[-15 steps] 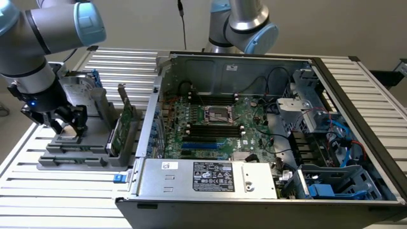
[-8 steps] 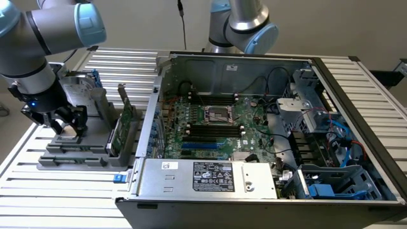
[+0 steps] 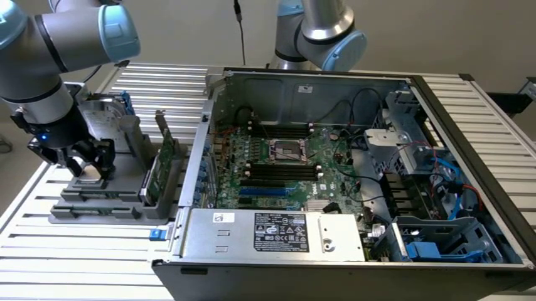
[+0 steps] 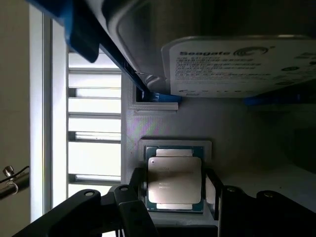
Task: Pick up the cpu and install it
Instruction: 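Pick up the cpu and move it towards the insertion slot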
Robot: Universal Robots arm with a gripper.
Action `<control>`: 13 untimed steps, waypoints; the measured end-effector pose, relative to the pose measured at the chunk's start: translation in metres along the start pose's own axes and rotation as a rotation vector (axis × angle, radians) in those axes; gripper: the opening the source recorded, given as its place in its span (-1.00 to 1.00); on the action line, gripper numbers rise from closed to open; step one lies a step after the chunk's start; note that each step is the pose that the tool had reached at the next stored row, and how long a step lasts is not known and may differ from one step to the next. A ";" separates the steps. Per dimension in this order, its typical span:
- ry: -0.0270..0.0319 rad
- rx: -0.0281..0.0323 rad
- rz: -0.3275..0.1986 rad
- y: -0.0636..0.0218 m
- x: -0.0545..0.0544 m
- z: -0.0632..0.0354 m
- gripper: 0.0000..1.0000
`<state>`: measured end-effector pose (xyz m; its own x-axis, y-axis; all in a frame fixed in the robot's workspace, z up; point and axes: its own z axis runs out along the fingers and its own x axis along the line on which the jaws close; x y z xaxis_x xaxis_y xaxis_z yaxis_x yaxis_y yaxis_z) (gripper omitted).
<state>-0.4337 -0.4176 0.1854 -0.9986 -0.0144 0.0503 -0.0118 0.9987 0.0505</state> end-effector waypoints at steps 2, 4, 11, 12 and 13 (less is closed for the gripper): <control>0.0010 0.0000 0.000 -0.0001 0.000 0.0000 0.19; 0.0022 -0.0001 0.000 -0.0004 0.000 0.0001 0.19; 0.0073 -0.0001 0.000 -0.0016 -0.001 0.0000 0.19; 0.0077 -0.0001 0.000 -0.0017 -0.001 0.0000 0.19; 0.0083 -0.0001 -0.001 -0.0017 -0.002 -0.0001 0.19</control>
<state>-0.4320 -0.4193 0.1854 -0.9982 -0.0154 0.0586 -0.0125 0.9986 0.0506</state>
